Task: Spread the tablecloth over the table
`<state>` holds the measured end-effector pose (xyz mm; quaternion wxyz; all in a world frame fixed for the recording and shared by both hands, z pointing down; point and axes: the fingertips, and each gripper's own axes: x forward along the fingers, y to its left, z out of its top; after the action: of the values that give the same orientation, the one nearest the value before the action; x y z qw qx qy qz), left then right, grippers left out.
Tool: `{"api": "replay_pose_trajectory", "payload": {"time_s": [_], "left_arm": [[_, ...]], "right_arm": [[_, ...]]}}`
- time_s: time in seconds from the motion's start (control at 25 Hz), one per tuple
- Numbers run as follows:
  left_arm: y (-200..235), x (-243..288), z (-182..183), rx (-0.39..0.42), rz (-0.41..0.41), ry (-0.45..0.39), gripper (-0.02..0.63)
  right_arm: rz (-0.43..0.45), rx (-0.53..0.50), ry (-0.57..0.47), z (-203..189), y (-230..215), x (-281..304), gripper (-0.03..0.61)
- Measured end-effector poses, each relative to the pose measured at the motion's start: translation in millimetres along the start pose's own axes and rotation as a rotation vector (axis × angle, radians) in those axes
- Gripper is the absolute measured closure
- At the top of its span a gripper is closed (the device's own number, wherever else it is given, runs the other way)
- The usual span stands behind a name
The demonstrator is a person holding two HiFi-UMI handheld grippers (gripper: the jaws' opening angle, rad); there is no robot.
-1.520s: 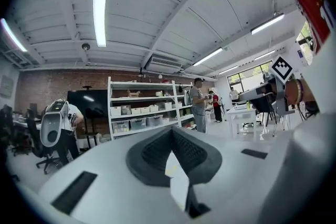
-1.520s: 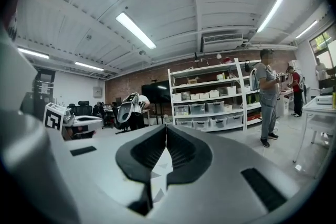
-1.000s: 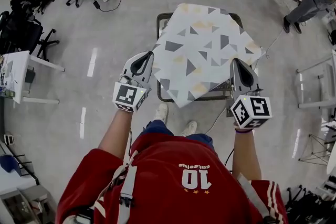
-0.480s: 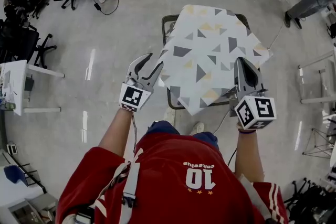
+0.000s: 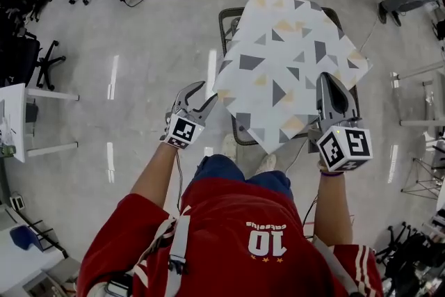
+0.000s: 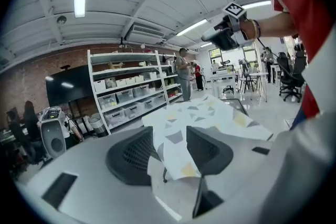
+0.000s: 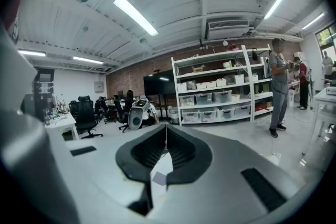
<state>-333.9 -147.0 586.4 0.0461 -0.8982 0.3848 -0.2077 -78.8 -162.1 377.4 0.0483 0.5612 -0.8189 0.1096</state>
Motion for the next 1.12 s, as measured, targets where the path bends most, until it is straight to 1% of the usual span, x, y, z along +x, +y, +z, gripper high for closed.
{"api": "replay_pose_trajectory", "payload": {"time_s": [0.12,0.2,0.24,0.32,0.48,0.6,0.72,0.84,0.96,1.0,1.12], "left_arm": [[-5,8,-54,0.050,-0.037,0.083,0.428],[-14,13,-84,0.072,-0.064,0.114,0.428],[-17,17,-97,0.071,-0.067,0.123,0.428],[-17,27,-122,0.038,-0.051,0.137,0.428],[-13,50,-161,-0.080,-0.016,0.145,0.428],[-8,68,-172,-0.186,-0.005,0.111,0.428],[-1,81,-174,-0.293,-0.002,0.068,0.428],[1,92,-173,-0.372,0.000,0.036,0.428],[0,104,-170,-0.424,-0.006,0.009,0.428],[0,108,-168,-0.435,-0.013,0.004,0.439],[3,115,-159,-0.446,-0.011,-0.003,0.513]], "right_arm": [[-0.015,-0.018,-0.003,-8,4,6,0.563],[-0.027,-0.023,-0.004,-16,5,5,0.563],[-0.034,-0.025,-0.004,-19,4,4,0.563],[-0.047,-0.036,-0.002,-26,3,3,0.563],[-0.067,-0.058,0.018,-46,5,5,0.563],[-0.079,-0.069,0.030,-59,6,6,0.563],[-0.096,-0.075,0.036,-69,7,6,0.563],[-0.106,-0.089,0.047,-78,7,5,0.563],[-0.119,-0.097,0.047,-82,4,5,0.563],[-0.123,-0.096,0.048,-83,3,4,0.563],[-0.128,-0.089,0.057,-88,2,2,0.563]]}}
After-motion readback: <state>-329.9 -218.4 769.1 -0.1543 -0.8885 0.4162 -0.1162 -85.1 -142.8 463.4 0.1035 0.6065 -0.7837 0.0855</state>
